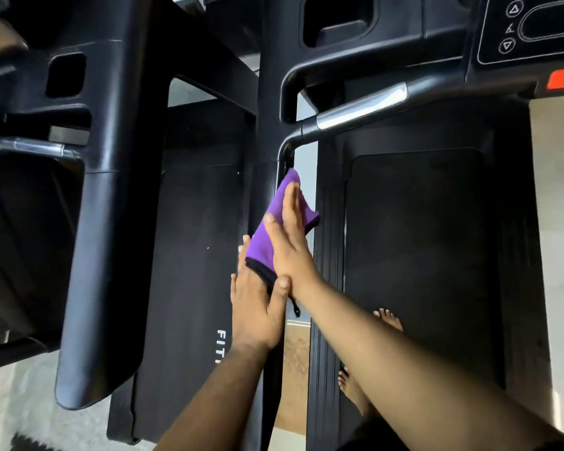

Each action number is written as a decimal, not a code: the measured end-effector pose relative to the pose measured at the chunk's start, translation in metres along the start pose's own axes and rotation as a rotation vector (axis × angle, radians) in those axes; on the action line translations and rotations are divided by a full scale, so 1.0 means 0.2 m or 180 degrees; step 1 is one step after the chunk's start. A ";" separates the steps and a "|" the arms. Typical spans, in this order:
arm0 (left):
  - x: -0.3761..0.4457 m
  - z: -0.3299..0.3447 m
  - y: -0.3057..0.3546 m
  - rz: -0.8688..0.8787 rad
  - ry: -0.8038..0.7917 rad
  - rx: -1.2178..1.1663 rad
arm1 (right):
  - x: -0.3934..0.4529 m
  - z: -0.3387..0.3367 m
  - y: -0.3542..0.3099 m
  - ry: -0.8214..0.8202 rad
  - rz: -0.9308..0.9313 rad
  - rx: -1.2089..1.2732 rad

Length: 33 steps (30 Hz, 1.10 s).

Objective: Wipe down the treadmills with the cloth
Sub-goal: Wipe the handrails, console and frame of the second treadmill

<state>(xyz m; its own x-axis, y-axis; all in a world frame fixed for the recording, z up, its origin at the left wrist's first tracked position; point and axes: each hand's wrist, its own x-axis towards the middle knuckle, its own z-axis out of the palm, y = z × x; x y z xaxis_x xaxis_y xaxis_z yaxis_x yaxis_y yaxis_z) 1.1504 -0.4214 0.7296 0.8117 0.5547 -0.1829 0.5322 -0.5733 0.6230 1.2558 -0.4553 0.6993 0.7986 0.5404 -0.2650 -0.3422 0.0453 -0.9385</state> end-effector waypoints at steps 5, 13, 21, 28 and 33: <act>-0.02 0.00 0.02 -0.0187 -0.0185 0.0215 | 0.38 -0.11 -0.05 0.0308 0.1001 0.0783; 0.02 0.00 0.00 -0.0064 -0.0122 0.0118 | 0.19 -0.02 -0.08 0.0088 0.0278 -0.0046; -0.01 0.00 0.00 -0.0155 -0.0100 0.0257 | 0.30 -0.06 -0.19 0.0249 0.0788 0.0347; 0.00 0.01 0.00 -0.0176 -0.0140 0.0269 | 0.39 -0.10 -0.06 0.0143 0.0924 0.0575; 0.00 0.00 0.00 -0.0193 -0.0124 0.0150 | 0.21 -0.03 -0.12 0.0130 0.0457 -0.0091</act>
<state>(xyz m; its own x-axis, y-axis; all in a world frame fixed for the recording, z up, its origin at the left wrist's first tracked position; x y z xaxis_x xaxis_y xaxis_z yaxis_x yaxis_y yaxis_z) 1.1508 -0.4209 0.7299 0.7860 0.5658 -0.2491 0.5905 -0.5677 0.5736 1.3006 -0.4388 0.7086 0.7622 0.5049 -0.4052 -0.4405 -0.0541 -0.8961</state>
